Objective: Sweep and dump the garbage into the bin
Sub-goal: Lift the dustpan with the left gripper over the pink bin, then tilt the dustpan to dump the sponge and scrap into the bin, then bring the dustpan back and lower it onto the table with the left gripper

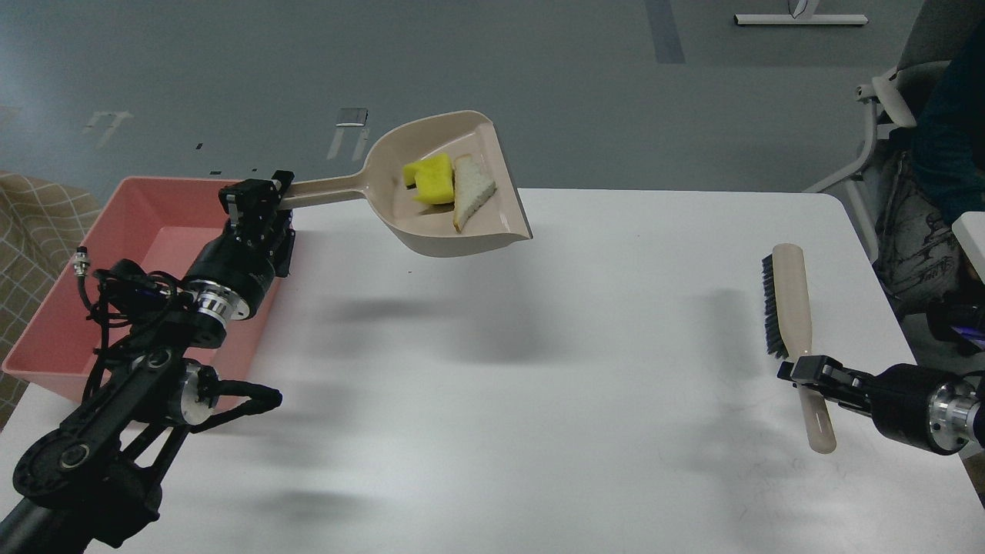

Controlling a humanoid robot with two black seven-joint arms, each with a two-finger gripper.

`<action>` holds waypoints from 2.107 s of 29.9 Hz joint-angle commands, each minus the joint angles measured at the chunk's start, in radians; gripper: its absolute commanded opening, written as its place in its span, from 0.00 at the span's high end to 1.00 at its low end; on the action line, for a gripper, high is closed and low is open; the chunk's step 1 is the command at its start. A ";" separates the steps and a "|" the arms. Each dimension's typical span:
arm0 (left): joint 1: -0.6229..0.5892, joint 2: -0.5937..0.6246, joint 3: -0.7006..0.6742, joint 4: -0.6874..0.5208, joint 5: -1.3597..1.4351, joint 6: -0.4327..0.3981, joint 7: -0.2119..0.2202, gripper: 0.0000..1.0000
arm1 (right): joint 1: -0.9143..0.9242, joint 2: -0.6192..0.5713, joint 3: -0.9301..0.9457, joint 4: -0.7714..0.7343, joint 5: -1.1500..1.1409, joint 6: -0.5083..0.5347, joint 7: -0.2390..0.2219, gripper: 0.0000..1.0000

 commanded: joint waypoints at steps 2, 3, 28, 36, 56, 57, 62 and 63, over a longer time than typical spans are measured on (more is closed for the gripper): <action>0.012 0.120 -0.092 -0.013 -0.069 -0.017 0.001 1.00 | -0.005 0.004 0.006 0.003 0.000 -0.006 0.000 1.00; 0.014 0.143 -0.106 -0.013 -0.084 -0.023 0.001 1.00 | -0.005 0.006 0.007 0.003 0.000 -0.006 0.000 1.00; 0.351 0.653 -0.352 0.206 0.121 -0.112 -0.218 1.00 | -0.005 0.072 0.018 0.006 -0.001 -0.006 -0.001 1.00; 0.357 0.728 -0.352 0.204 0.483 -0.065 -0.284 1.00 | -0.007 0.072 0.018 0.008 0.000 -0.014 -0.001 1.00; 0.051 0.879 -0.352 0.045 0.216 -0.158 -0.120 1.00 | -0.007 0.072 0.027 0.009 0.000 -0.014 0.000 1.00; 0.040 0.856 -0.349 0.014 0.212 -0.170 -0.103 1.00 | -0.007 0.072 0.026 0.009 0.000 -0.013 0.000 1.00; -0.034 0.615 -0.240 -0.154 0.209 -0.219 0.002 1.00 | -0.007 0.072 0.027 0.009 -0.001 -0.013 0.000 1.00; -0.048 0.581 -0.206 -0.167 0.210 -0.218 0.024 1.00 | -0.007 0.070 0.027 0.009 -0.001 -0.013 0.000 1.00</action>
